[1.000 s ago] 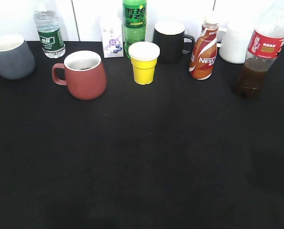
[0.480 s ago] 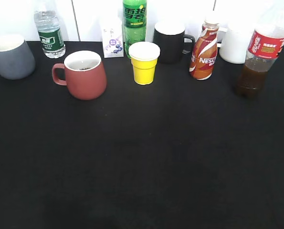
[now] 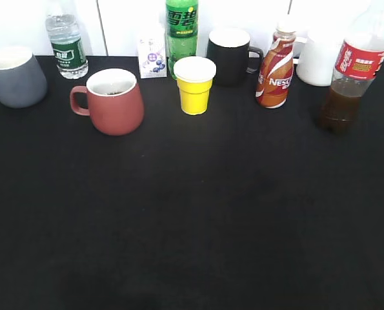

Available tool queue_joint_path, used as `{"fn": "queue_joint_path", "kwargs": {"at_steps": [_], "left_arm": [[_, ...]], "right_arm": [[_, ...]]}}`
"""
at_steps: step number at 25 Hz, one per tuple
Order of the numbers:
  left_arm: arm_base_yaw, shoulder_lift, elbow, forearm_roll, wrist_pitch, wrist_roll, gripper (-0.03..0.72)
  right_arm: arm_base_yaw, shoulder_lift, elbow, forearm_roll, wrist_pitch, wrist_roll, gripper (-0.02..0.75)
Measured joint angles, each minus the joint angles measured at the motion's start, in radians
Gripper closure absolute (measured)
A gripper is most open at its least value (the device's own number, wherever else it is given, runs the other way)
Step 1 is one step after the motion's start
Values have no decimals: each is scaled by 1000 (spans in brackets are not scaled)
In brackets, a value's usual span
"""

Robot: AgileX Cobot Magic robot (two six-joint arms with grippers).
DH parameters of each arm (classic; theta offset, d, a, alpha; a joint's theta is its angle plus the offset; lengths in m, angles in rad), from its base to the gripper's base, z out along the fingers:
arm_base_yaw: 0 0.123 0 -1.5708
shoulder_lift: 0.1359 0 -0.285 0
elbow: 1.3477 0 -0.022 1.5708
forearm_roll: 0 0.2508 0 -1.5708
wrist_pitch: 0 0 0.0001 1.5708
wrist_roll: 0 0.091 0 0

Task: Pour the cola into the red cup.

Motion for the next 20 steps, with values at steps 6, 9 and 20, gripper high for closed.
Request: {"fn": "queue_joint_path", "kwargs": {"at_steps": [6, 9, 20], "left_arm": [[156, -107, 1, 1, 0, 1, 427], [182, -171, 1, 1, 1, 1, 442], [189, -172, 1, 1, 1, 1, 454]], "right_arm": [[0, -11, 0, 7, 0, 0, 164], [0, -12, 0, 8, 0, 0, 164], [0, -13, 0, 9, 0, 0, 164]]}}
